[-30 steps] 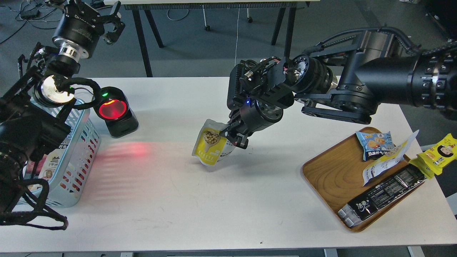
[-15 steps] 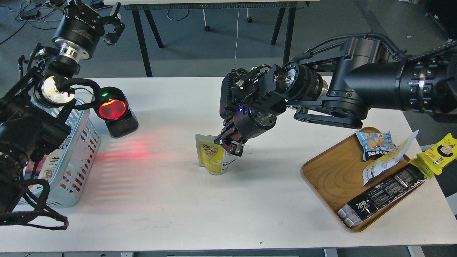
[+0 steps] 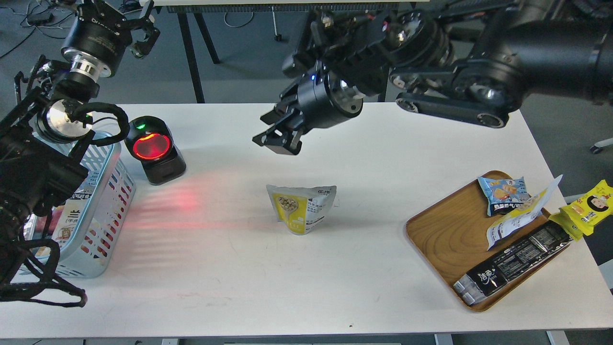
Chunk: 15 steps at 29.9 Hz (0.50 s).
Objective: Scan snack and place in basket
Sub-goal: 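Carry the yellow bag toward the table center and release it, then withdraw the right arm and swing the left arm toward the bag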
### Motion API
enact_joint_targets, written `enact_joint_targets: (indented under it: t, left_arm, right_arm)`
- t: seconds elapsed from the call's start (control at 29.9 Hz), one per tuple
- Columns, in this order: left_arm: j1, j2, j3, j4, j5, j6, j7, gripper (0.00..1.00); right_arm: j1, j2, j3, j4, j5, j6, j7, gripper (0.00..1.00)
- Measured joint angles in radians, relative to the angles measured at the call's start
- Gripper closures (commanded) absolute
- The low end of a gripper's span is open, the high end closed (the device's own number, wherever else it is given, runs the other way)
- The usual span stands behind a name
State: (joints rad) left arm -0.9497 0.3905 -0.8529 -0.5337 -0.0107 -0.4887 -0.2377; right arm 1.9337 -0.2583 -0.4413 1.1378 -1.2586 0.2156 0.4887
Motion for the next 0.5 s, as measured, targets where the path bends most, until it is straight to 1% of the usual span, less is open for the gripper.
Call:
enact_joint_targets:
  t: [0.03,0.17,0.2,0.27,0.3,0.37,0.5]
  left_arm:
    - [-0.003,0.002,0.000,-0.002,0.000,0.000,0.001,0.00]
    - [-0.018,0.009,0.009,-0.008,0.012,0.000,0.011,0.00]
    - [-0.021,0.010,0.019,-0.008,0.022,0.000,0.020,0.00]
    - [-0.036,0.012,0.053,-0.009,0.057,0.000,0.057,0.00]
    - [-0.046,0.015,0.068,-0.010,0.076,0.000,0.073,0.00]
    - [-0.059,0.023,0.083,-0.010,0.111,0.000,0.091,0.00]
    - [-0.102,0.038,0.103,-0.029,0.208,0.000,0.099,0.01]
  right_arm:
    - [0.007,-0.032,0.015,0.017,0.018,0.014,0.000,0.07]
    - [-0.010,-0.177,0.095,0.071,0.104,0.057,0.000,0.05]
    - [-0.024,-0.201,0.107,0.079,0.134,0.062,0.000,0.04]
    - [-0.054,-0.249,0.129,0.082,0.194,0.063,0.000,0.03]
    - [-0.071,-0.271,0.141,0.078,0.232,0.062,0.000,0.02]
    - [-0.111,-0.326,0.164,0.050,0.324,0.059,0.000,0.02]
    - [-0.230,-0.379,0.225,-0.048,0.503,0.055,0.000,0.01]
